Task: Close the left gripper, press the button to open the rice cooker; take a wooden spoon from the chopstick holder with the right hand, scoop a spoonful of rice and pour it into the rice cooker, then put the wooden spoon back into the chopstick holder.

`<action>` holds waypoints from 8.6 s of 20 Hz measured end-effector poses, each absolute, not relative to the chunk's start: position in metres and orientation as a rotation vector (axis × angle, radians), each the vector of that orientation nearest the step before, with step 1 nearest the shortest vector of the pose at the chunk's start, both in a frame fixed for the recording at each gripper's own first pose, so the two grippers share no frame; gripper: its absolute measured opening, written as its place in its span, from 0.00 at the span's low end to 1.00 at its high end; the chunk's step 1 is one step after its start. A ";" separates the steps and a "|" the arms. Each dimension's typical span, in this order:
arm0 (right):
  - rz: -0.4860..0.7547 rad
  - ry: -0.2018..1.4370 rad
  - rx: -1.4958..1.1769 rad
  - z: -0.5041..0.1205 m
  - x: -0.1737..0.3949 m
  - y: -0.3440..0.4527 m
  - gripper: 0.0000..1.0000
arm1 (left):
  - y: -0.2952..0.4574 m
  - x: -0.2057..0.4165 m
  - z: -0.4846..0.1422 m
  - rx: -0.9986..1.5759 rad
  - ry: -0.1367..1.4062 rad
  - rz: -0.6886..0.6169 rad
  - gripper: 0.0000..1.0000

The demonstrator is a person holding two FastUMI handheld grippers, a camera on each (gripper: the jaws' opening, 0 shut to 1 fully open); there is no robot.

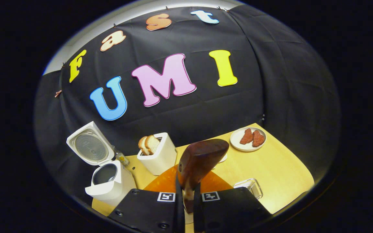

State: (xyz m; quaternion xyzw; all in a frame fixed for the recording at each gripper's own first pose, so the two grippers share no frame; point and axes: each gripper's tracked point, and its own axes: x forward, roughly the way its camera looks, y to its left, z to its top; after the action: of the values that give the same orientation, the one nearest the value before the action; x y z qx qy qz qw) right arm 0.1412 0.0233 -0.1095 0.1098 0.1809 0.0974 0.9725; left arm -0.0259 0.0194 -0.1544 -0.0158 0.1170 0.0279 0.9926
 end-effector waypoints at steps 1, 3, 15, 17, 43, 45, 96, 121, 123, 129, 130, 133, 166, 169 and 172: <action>0.209 0.369 0.221 -0.114 0.141 0.034 0.14 | 0.027 -0.024 -0.157 -0.040 0.236 0.063 0.96; 0.221 0.380 0.198 -0.132 0.141 0.047 0.15 | 0.037 -0.018 -0.161 -0.075 0.243 0.080 0.96; 0.186 0.436 0.049 -0.240 0.162 0.088 0.15 | 0.052 -0.021 -0.206 -0.092 0.349 0.038 0.96; 0.177 0.446 0.031 -0.253 0.163 0.092 0.15 | 0.052 -0.020 -0.212 -0.113 0.361 0.041 0.96; 0.176 0.798 0.659 -0.280 0.105 0.125 0.15 | 0.004 -0.041 -0.235 -0.160 0.404 -0.002 0.96; 0.145 0.803 0.713 -0.274 0.105 0.114 0.15 | 0.004 -0.041 -0.232 -0.153 0.396 -0.001 0.96; 0.457 0.544 0.599 -0.103 0.223 0.396 0.14 | 0.156 -0.059 -0.217 -0.328 0.336 0.269 0.96; 0.848 0.361 -0.156 -0.164 0.146 0.460 0.14 | 0.149 -0.068 -0.215 -0.376 0.333 0.243 0.95; 0.891 0.368 -0.199 -0.171 0.135 0.463 0.14 | 0.146 -0.067 -0.214 -0.378 0.329 0.237 0.96; 1.005 0.432 -0.270 -0.193 0.101 0.470 0.14 | 0.138 -0.076 -0.217 -0.383 0.321 0.247 0.96; 1.008 0.443 -0.272 -0.196 0.099 0.469 0.14 | 0.137 -0.077 -0.219 -0.382 0.323 0.249 0.96; 0.953 0.439 -0.221 -0.188 0.108 0.464 0.15 | 0.134 -0.084 -0.221 -0.372 0.327 0.259 0.97; 0.958 0.199 -0.110 -0.087 0.107 0.429 0.15 | 0.084 -0.089 -0.210 -0.342 0.300 0.200 0.96; 0.882 0.203 -0.008 -0.057 0.124 0.379 0.14 | 0.063 -0.078 -0.202 -0.329 0.302 0.157 0.96; 0.786 0.189 0.041 -0.033 0.144 0.313 0.14 | 0.036 -0.064 -0.195 -0.314 0.306 0.098 0.95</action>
State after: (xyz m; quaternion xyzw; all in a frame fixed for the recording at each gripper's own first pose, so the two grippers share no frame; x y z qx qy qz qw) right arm 0.1444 0.3132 -0.0333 0.0197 0.0917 0.3823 0.9193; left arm -0.0643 0.0356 -0.1955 -0.1556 0.1518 0.0487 0.9749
